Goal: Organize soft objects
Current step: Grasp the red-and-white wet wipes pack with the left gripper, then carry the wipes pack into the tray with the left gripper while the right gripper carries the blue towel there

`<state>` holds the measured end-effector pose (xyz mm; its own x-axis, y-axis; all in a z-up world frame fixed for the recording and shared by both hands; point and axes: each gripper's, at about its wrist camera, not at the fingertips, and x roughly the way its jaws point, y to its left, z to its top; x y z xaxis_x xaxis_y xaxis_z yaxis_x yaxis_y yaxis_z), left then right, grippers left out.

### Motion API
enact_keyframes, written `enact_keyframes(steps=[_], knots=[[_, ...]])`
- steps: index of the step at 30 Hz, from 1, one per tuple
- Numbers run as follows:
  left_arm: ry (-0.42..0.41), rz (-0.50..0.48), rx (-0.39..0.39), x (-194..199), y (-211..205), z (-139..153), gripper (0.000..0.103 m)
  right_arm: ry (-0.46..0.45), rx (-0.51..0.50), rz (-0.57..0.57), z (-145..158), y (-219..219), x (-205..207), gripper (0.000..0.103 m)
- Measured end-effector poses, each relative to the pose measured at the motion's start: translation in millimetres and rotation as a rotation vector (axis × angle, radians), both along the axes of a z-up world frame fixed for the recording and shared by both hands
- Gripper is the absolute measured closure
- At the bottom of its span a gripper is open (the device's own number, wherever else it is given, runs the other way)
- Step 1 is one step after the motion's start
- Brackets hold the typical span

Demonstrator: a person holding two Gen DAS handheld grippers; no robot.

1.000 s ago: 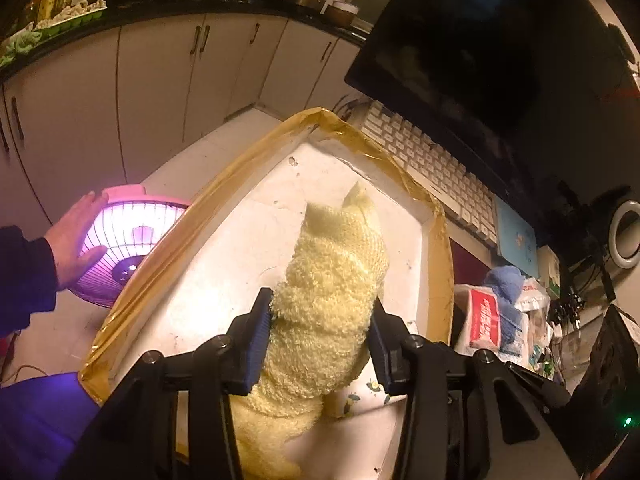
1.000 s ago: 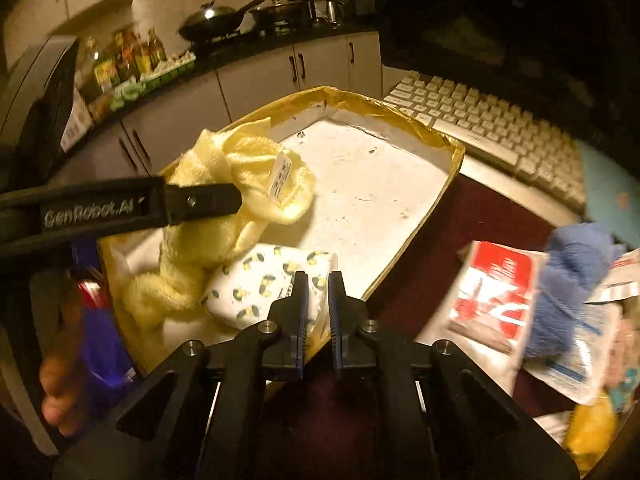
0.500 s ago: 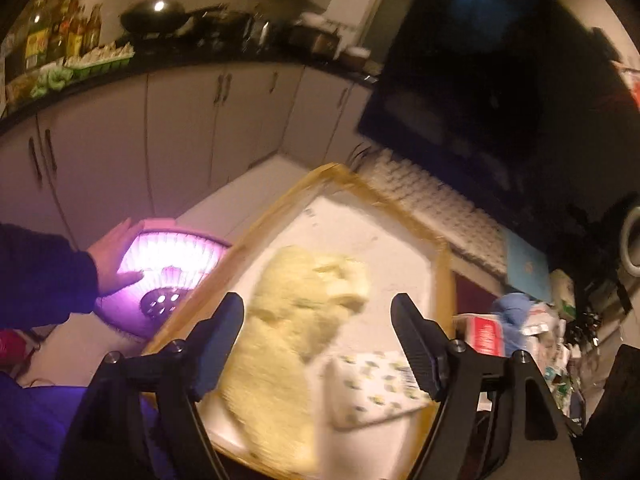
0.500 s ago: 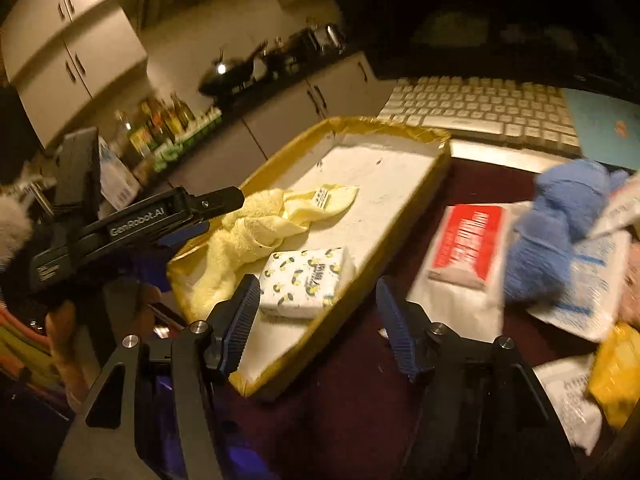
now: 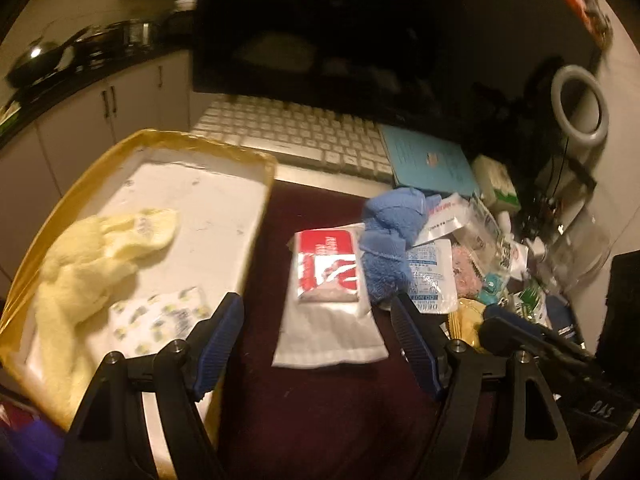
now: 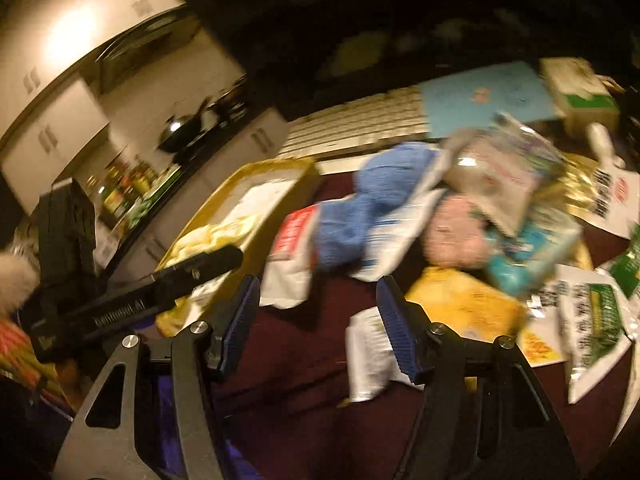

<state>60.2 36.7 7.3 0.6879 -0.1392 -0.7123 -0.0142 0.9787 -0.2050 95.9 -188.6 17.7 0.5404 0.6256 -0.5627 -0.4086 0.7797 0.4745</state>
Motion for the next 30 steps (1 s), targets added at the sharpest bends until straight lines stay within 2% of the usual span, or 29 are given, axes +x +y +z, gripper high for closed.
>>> enact_keyframes(steps=[6,9,11,12,14,18,21,23,28,30], knots=[[0.056,-0.049,-0.016,33.0,-9.3,-8.4,0.028,0.028,0.020,-0.025,-3.6,-5.3,6.4,0.042],[0.119,-0.057,-0.004,47.8,-13.9,-19.6,0.039,0.031,0.019,-0.015,-5.7,-3.2,5.9,0.042],[0.157,-0.054,0.007,53.5,-15.3,-28.9,0.052,0.034,0.021,-0.015,-5.2,-1.3,5.8,0.042],[0.161,-0.055,-0.004,53.6,-14.6,-30.7,0.053,0.035,0.022,-0.010,-6.2,-1.1,6.6,0.042],[0.145,-0.052,-0.021,46.6,-13.0,-28.9,0.058,0.032,0.017,-0.007,-6.1,-1.4,5.9,0.042],[0.085,-0.022,-0.041,19.8,-7.5,-17.4,0.058,0.023,0.013,-0.007,-3.4,-3.4,7.8,0.042],[0.002,0.026,-0.095,-0.5,2.6,-7.0,0.058,0.018,0.016,-0.008,3.7,-2.1,15.5,0.042],[-0.055,0.059,-0.134,-16.2,10.9,-4.9,0.058,0.028,0.025,-0.017,10.3,1.8,28.3,0.042],[-0.105,0.112,-0.213,-32.2,26.6,-2.0,0.058,0.069,-0.040,-0.063,20.9,23.5,72.0,0.042],[-0.120,0.122,-0.232,-37.1,31.7,2.5,0.058,0.115,-0.074,-0.083,19.9,36.2,96.6,0.042]])
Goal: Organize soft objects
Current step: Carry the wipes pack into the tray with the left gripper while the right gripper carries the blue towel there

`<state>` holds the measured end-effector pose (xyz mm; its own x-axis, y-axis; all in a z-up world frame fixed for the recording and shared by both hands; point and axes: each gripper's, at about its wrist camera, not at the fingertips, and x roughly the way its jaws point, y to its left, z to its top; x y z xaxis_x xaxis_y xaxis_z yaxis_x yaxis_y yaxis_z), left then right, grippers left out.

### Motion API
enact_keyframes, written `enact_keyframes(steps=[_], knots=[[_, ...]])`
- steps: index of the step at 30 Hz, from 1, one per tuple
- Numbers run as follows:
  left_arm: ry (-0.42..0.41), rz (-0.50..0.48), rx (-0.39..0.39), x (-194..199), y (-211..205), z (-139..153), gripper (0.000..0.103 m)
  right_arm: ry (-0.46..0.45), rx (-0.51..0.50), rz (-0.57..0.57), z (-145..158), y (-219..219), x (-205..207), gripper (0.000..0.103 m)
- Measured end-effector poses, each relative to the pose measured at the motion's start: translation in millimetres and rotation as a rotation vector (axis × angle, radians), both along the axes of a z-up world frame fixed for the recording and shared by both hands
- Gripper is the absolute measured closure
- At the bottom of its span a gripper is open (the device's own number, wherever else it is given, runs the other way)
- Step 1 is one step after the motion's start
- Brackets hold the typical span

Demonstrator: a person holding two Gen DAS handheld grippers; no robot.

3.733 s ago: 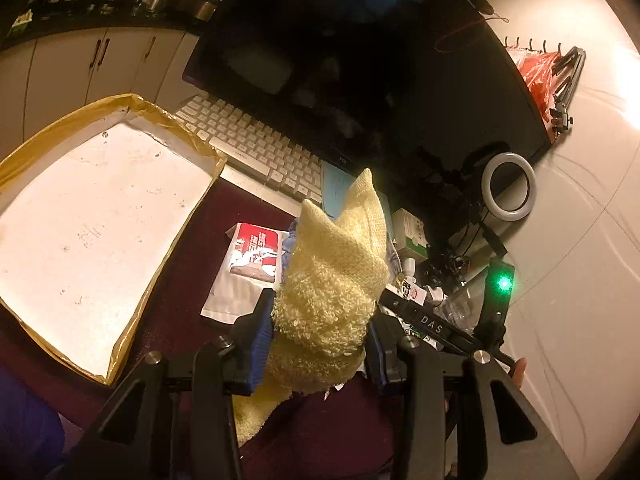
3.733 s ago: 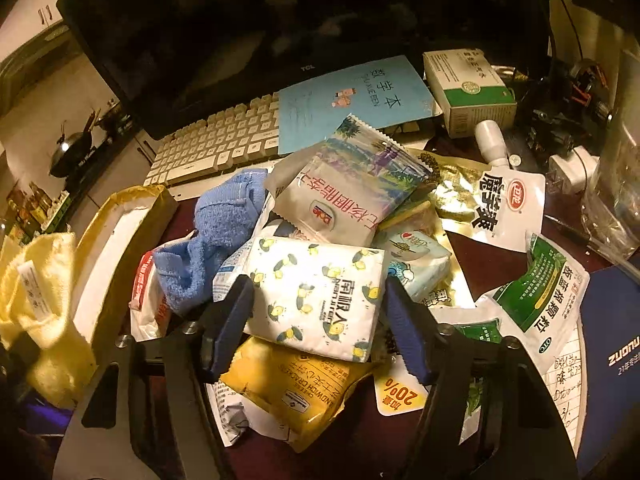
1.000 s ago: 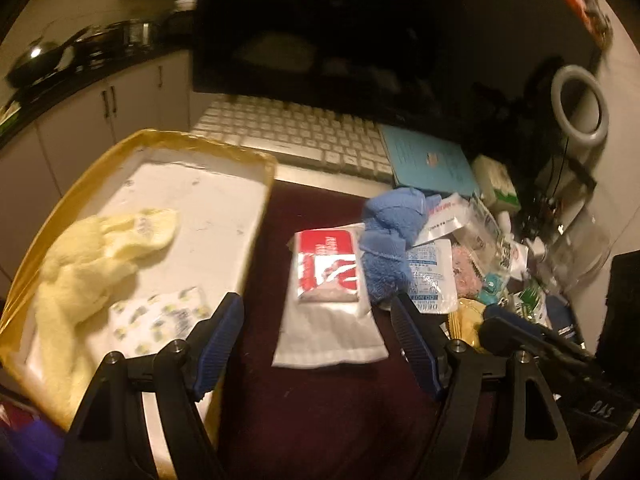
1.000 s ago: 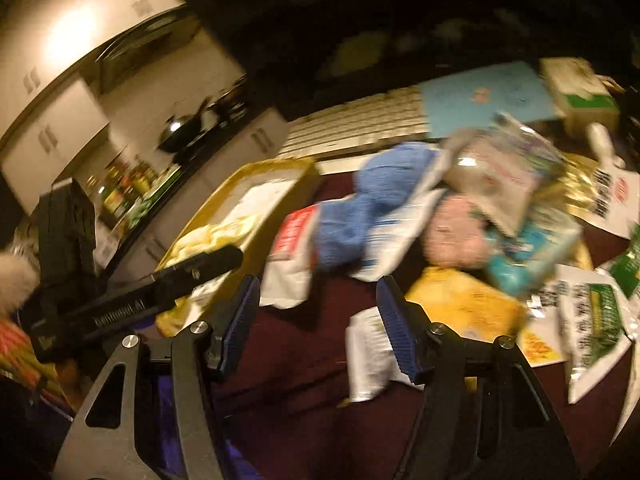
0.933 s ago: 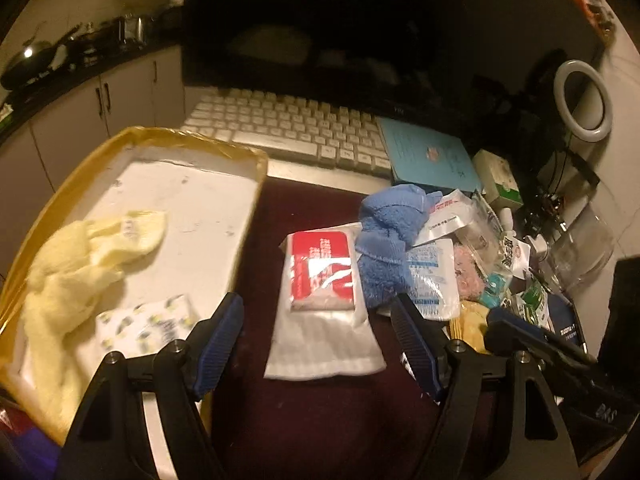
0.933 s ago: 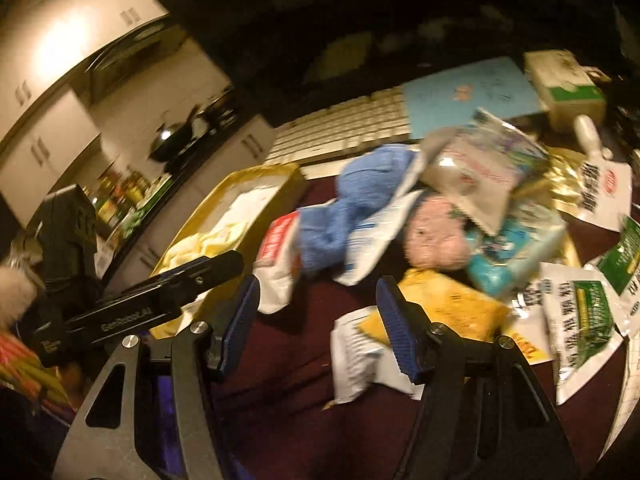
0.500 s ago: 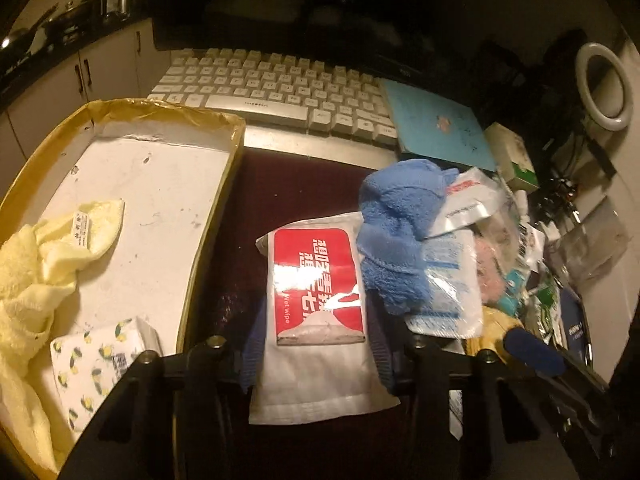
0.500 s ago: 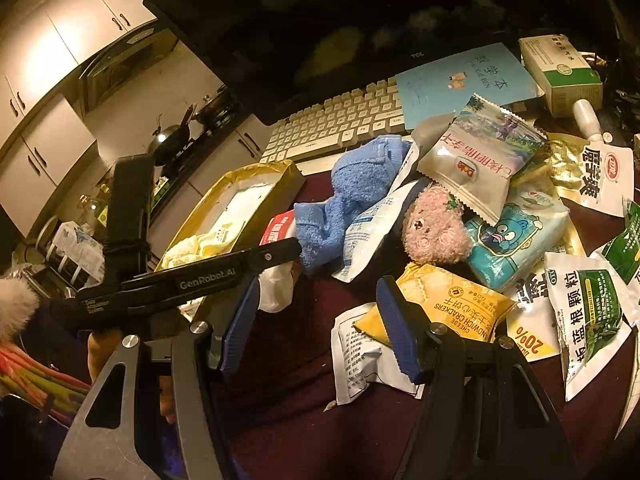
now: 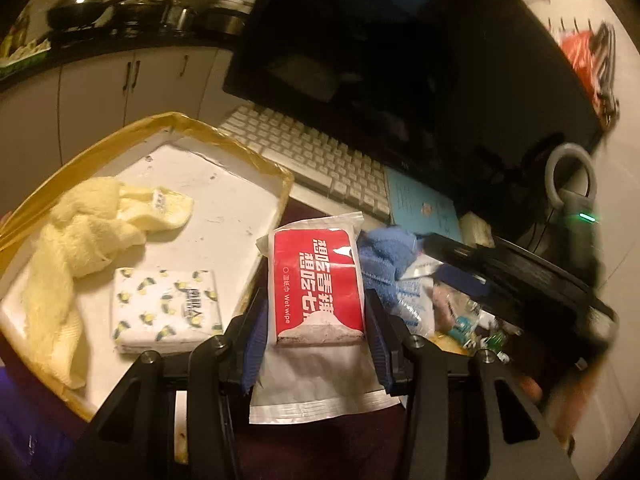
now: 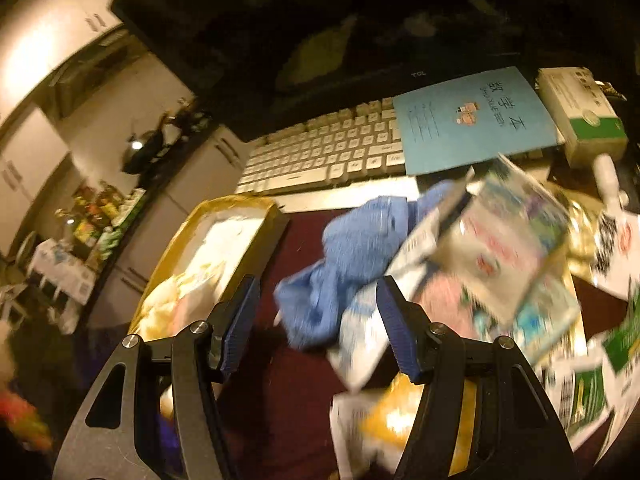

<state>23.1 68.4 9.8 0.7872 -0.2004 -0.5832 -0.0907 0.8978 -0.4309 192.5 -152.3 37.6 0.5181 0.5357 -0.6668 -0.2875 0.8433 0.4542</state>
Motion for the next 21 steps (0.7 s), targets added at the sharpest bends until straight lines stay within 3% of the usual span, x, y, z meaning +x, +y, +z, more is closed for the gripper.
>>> enact_keyframes(steps=[6,8,10,15,21], knots=[[-0.023,0.026,-0.006,-11.1,11.6,7.4,0.058,0.088,-0.183,-0.065,-26.8,38.9,46.6,0.042],[-0.030,0.042,0.011,-12.3,12.4,8.1,0.058,0.069,-0.238,-0.073,-36.4,43.6,48.5,0.043],[-0.033,0.052,0.022,-13.3,14.4,8.1,0.058,0.031,-0.281,-0.094,-39.8,44.2,42.0,0.055],[-0.018,0.060,0.004,-9.4,20.0,2.0,0.058,0.008,-0.242,-0.084,-38.8,38.8,40.9,0.067],[-0.028,0.072,-0.016,-14.3,28.7,9.2,0.058,-0.119,0.020,-0.036,-12.8,18.8,23.1,0.068]])
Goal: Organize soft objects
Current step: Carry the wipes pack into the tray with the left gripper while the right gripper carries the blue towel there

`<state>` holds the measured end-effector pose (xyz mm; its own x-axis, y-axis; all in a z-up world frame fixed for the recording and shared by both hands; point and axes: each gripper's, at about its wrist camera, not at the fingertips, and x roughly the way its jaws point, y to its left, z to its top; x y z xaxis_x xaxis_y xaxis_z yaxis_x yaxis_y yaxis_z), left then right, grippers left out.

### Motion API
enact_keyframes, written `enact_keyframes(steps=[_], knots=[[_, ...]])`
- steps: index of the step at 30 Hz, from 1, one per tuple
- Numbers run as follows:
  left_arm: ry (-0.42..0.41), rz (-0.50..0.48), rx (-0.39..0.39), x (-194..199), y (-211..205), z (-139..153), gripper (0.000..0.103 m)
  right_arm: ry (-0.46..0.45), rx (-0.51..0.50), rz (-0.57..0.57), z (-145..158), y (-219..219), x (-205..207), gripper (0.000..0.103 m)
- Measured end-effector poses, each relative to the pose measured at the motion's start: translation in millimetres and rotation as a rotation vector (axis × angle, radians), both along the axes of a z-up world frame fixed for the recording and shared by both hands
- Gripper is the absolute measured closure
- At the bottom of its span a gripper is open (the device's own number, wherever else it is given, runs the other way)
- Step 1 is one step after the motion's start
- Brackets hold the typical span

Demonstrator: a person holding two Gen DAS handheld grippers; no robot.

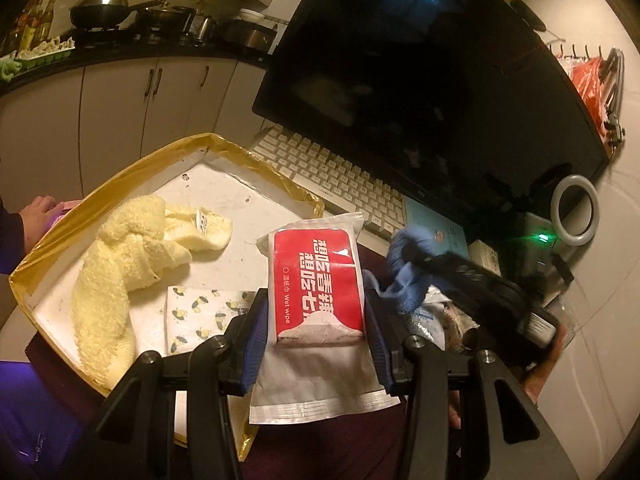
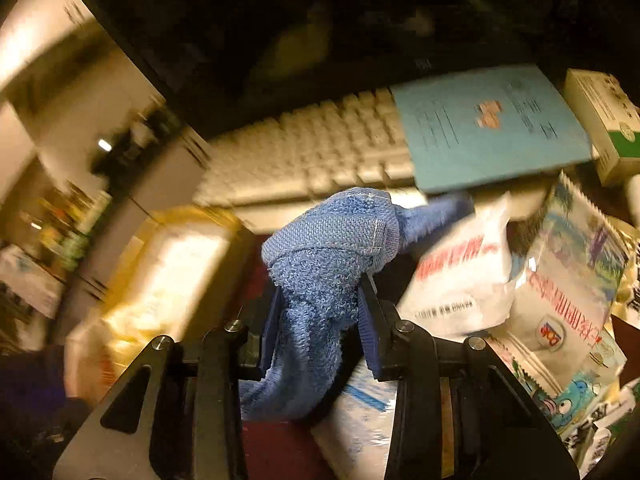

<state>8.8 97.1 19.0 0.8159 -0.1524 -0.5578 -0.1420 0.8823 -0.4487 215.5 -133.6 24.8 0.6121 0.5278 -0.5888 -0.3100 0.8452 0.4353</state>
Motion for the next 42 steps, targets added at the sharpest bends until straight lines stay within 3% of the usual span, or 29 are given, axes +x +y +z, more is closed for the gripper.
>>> enact_keyframes(steps=[4,9,13,17,23,28,31,36,42], knots=[[-0.007,0.007,-0.055,-0.5,15.0,7.2,0.058,-0.118,0.122,0.077,19.7,-6.3,-17.3,0.068],[-0.030,0.059,-0.036,-6.7,38.0,26.3,0.058,-0.193,0.202,0.162,32.4,-9.3,-34.3,0.068],[0.001,0.106,0.012,-0.4,56.9,35.6,0.058,-0.178,0.200,0.235,45.5,0.6,-44.2,0.068],[0.020,0.117,-0.026,14.5,74.4,29.7,0.058,-0.209,0.164,0.326,63.7,28.3,-54.7,0.068],[0.031,0.149,-0.046,34.9,99.8,28.6,0.058,-0.180,0.105,0.442,90.0,109.2,-31.0,0.068],[0.095,0.115,-0.007,59.0,109.5,16.1,0.058,-0.069,0.018,0.445,47.6,155.1,-10.0,0.068],[0.189,0.107,0.005,78.8,115.1,-3.9,0.058,0.008,-0.042,0.410,10.2,163.8,-3.8,0.068],[0.239,0.090,0.041,102.3,112.9,-7.8,0.057,0.117,-0.120,0.342,-31.0,167.3,9.5,0.067],[0.282,0.078,0.099,126.9,104.0,-8.5,0.056,0.057,-0.148,0.363,-40.4,170.2,5.3,0.065]])
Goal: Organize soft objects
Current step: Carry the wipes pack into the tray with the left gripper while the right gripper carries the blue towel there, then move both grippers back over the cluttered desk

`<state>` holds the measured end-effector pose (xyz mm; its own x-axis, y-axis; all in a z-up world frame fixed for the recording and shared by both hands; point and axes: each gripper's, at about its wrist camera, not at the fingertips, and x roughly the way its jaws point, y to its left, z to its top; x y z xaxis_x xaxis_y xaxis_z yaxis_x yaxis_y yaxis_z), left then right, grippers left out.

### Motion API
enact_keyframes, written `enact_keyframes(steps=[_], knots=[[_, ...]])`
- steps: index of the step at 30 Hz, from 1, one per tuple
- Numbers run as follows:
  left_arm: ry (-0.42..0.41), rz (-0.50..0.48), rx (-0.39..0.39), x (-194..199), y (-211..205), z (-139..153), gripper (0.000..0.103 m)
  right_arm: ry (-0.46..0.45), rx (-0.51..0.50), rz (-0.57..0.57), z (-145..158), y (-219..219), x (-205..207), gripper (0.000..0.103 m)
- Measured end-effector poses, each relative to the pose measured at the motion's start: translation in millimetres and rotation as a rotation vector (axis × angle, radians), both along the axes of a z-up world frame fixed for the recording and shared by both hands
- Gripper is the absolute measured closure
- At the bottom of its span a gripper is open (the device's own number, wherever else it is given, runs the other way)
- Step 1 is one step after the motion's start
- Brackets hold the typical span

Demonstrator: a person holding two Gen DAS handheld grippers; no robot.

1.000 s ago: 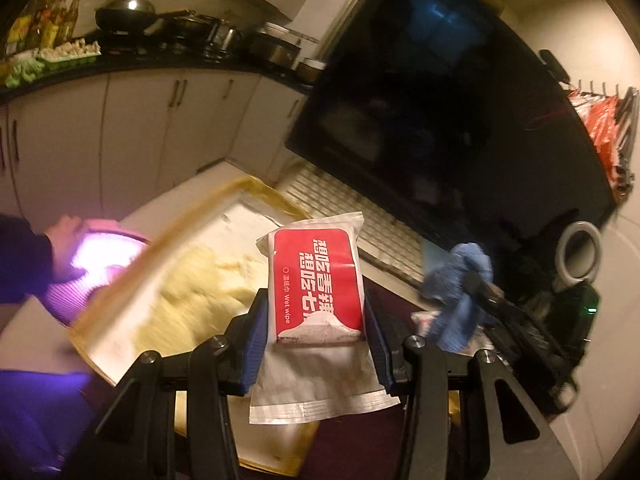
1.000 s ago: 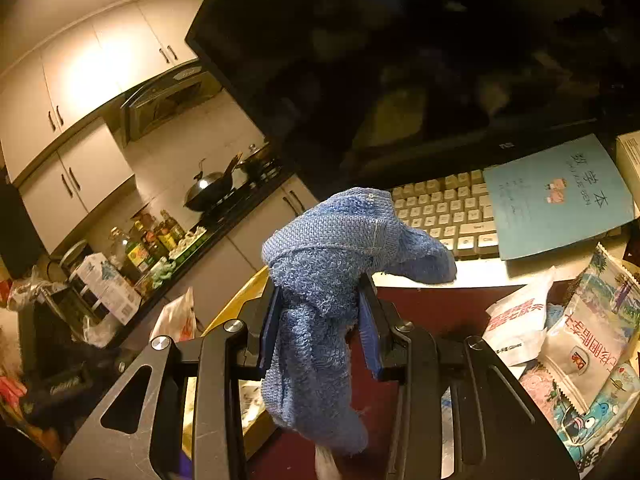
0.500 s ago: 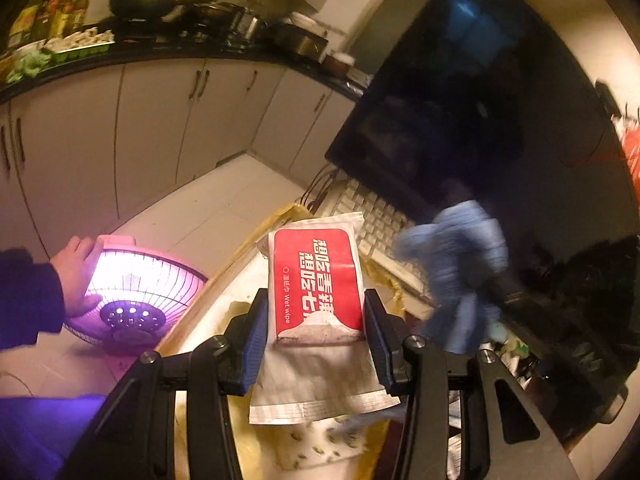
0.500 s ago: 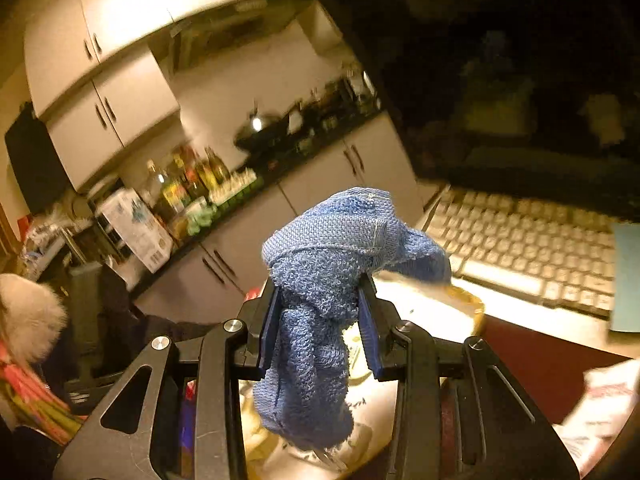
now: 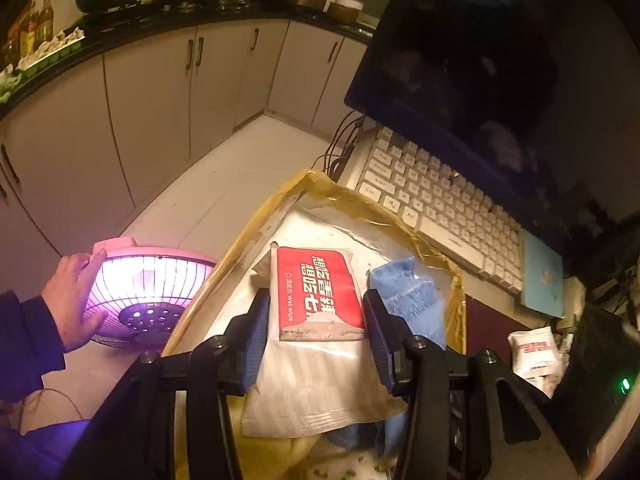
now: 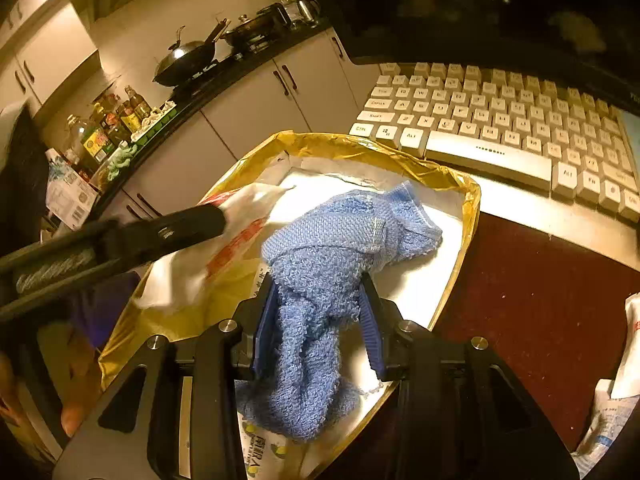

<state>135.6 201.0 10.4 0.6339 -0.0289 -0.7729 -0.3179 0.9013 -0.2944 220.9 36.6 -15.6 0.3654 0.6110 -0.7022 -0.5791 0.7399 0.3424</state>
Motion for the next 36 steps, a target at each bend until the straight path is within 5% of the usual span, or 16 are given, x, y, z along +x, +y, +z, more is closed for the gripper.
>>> enact_keyframes(steps=[6,9,12,20,26,30,36], knots=[[0.147,-0.008,0.016,14.8,-2.5,-29.2,0.047,0.029,0.052,0.022,5.8,-2.4,4.2,0.061],[0.059,-0.010,0.035,0.7,-7.0,-8.9,0.046,0.087,0.119,0.023,8.7,-9.6,7.7,0.058],[-0.013,0.012,0.013,-18.0,-7.9,6.9,0.039,0.087,0.183,0.043,15.8,-15.2,5.9,0.036],[-0.187,0.144,-0.046,-81.8,-25.2,24.2,0.036,0.042,0.212,0.029,38.9,-35.5,-9.8,0.036],[-0.252,0.045,-0.112,-111.4,-67.5,21.5,0.036,-0.059,0.179,0.008,70.8,-101.6,-65.6,0.036],[-0.221,-0.068,-0.167,-106.5,-102.7,12.0,0.036,-0.008,0.221,-0.065,59.7,-160.8,-84.8,0.036],[-0.168,-0.237,-0.150,-102.4,-162.9,-5.4,0.036,0.045,0.198,-0.228,29.3,-241.5,-108.7,0.036]])
